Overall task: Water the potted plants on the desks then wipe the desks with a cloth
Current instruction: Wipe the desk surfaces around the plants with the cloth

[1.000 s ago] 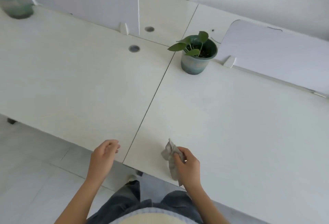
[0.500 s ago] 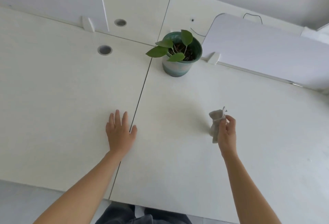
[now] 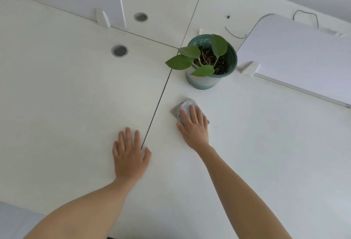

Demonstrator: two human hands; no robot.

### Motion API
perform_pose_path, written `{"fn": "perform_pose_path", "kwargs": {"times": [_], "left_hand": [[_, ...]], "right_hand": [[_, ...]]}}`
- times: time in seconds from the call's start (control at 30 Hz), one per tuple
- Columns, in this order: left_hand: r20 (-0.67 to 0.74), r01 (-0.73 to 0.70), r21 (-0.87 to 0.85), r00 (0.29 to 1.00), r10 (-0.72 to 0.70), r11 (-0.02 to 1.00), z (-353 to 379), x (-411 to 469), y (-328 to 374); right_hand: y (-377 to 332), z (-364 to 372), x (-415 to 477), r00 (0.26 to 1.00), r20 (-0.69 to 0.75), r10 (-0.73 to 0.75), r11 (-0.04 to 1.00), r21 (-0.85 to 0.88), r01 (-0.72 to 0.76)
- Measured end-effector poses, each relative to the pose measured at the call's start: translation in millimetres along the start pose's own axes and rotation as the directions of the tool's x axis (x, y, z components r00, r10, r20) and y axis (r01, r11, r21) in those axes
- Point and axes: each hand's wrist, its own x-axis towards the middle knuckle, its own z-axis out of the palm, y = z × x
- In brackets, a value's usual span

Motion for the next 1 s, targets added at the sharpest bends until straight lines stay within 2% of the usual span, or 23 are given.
{"fn": "perform_pose_path", "kwargs": {"times": [0.1, 0.17, 0.33, 0.43, 0.6, 0.77, 0.8, 0.83, 0.9, 0.97, 1.0], "left_hand": [[-0.044, 0.002, 0.024, 0.999, 0.000, 1.000, 2.5, 1.2, -0.6], [-0.080, -0.001, 0.031, 0.997, 0.004, 1.000, 5.2, 1.4, -1.1], [-0.151, -0.004, 0.048, 0.988, 0.011, 0.999, 10.0, 0.9, -2.4], [-0.169, -0.008, 0.061, 0.985, 0.018, 0.998, 11.0, 1.2, -2.3], [-0.178, -0.005, 0.066, 0.984, 0.016, 0.998, 11.3, 1.0, -1.5], [-0.190, -0.006, 0.048, 0.982, 0.015, 0.999, 12.2, 1.0, -1.5], [-0.188, -0.009, 0.049, 0.982, 0.018, 0.999, 12.2, 1.0, -1.5], [-0.183, -0.011, 0.048, 0.983, 0.019, 0.999, 12.3, 0.8, -1.5], [-0.170, -0.014, 0.047, 0.985, 0.022, 0.999, 12.4, 0.9, -2.2], [-0.156, -0.012, 0.047, 0.988, 0.019, 0.999, 11.8, 1.0, -2.0], [-0.148, -0.012, 0.046, 0.989, 0.018, 0.999, 11.5, 0.9, -1.8]], "right_hand": [[-12.4, -3.2, 38.2, 0.984, 0.050, -0.169, 0.983, -0.060, 0.171], [-10.6, -12.2, 66.8, 0.978, 0.056, -0.200, 0.974, -0.100, 0.205], [-31.7, -12.6, 117.1, 0.999, -0.017, -0.037, 0.997, -0.063, 0.036], [-41.0, -14.1, 124.5, 0.999, 0.005, -0.049, 0.995, -0.086, 0.050], [-23.7, -20.1, 97.0, 0.966, 0.106, -0.236, 0.956, -0.155, 0.251], [49.4, -21.4, 32.4, 0.866, 0.234, -0.441, 0.849, -0.205, 0.488], [73.1, -25.9, 29.1, 0.885, 0.208, -0.415, 0.860, -0.227, 0.457], [96.4, -33.5, 28.0, 0.928, 0.165, -0.333, 0.901, -0.236, 0.365], [133.2, -49.5, 27.7, 0.999, 0.040, -0.022, 0.982, -0.185, 0.029], [148.0, -58.9, 31.9, 0.955, -0.075, 0.287, 0.953, -0.077, -0.293], [145.2, -59.1, 34.7, 0.917, -0.119, 0.381, 0.922, -0.024, -0.386]]}}
